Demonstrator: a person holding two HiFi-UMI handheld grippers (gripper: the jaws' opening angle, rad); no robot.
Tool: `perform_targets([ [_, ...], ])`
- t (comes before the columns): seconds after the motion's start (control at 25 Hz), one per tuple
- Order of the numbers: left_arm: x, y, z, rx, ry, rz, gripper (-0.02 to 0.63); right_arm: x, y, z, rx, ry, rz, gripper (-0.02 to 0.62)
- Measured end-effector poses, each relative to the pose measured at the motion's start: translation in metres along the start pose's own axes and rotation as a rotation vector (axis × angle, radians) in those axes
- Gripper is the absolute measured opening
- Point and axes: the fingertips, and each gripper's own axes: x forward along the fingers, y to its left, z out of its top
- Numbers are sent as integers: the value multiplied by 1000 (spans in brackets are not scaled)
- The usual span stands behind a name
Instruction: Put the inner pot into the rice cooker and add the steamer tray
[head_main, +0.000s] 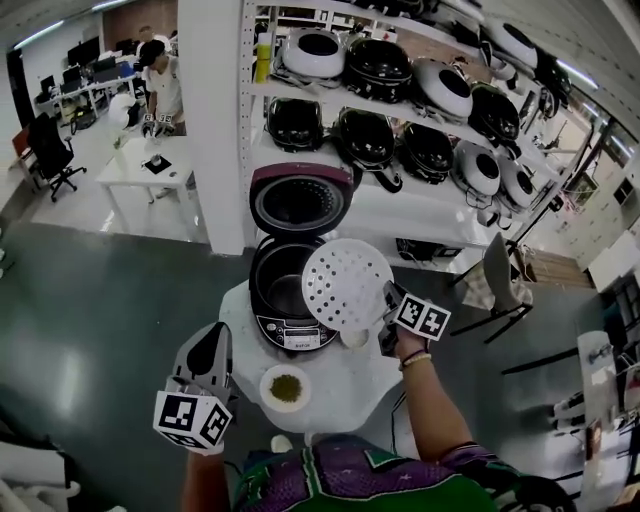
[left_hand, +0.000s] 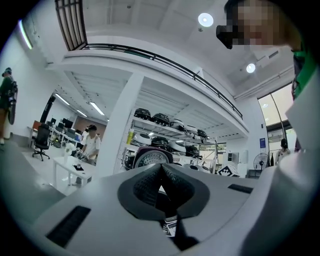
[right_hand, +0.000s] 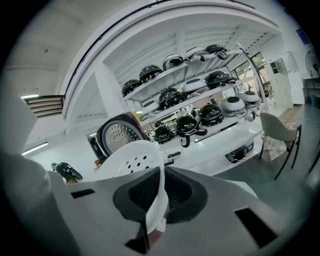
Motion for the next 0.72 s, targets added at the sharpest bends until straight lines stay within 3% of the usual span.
perform_targets([
  [0.4,-12,33,5,27,3,139,21,70,54,-16,-54,104,125,21],
  [0.72,-13,49,-2,31,22,213,21,116,73,-30,-90,183,171,21],
])
